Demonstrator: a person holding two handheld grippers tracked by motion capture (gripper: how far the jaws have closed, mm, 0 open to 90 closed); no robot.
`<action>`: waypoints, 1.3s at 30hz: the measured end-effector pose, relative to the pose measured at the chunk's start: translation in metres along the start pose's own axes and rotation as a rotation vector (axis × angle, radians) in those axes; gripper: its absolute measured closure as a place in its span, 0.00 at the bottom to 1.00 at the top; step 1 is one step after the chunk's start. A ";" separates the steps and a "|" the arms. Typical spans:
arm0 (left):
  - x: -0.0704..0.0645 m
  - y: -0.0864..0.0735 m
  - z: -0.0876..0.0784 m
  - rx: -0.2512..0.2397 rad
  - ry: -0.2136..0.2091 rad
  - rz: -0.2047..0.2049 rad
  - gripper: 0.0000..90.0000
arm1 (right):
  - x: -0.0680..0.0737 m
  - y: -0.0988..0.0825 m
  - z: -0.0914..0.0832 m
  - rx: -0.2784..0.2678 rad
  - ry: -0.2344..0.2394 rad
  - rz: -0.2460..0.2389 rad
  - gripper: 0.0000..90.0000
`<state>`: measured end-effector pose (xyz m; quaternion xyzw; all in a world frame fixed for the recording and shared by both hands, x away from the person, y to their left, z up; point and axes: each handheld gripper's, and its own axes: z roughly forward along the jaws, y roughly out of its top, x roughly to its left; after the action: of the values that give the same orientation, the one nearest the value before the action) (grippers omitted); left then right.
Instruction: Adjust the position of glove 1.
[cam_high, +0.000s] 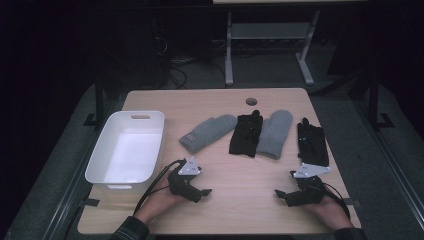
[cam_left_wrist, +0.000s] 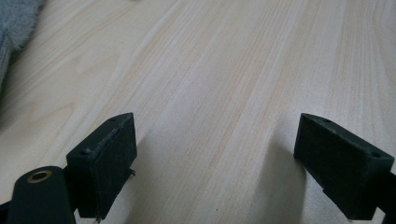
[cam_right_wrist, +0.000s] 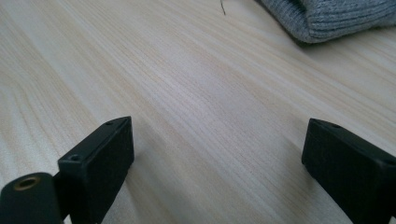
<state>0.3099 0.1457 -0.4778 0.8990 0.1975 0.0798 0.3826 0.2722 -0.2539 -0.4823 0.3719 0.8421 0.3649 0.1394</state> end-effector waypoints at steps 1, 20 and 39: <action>0.000 0.000 0.000 0.000 0.000 0.001 0.13 | 0.000 0.000 0.000 0.001 0.003 -0.005 0.10; 0.002 0.000 0.000 -0.002 -0.011 0.012 0.14 | -0.010 0.027 -0.017 0.001 0.001 0.006 0.72; 0.002 0.000 0.000 -0.001 -0.013 0.013 0.14 | -0.045 0.074 -0.009 -0.029 0.030 0.042 1.00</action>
<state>0.3111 0.1469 -0.4778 0.9005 0.1890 0.0764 0.3840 0.3374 -0.2571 -0.4246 0.3817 0.8309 0.3855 0.1243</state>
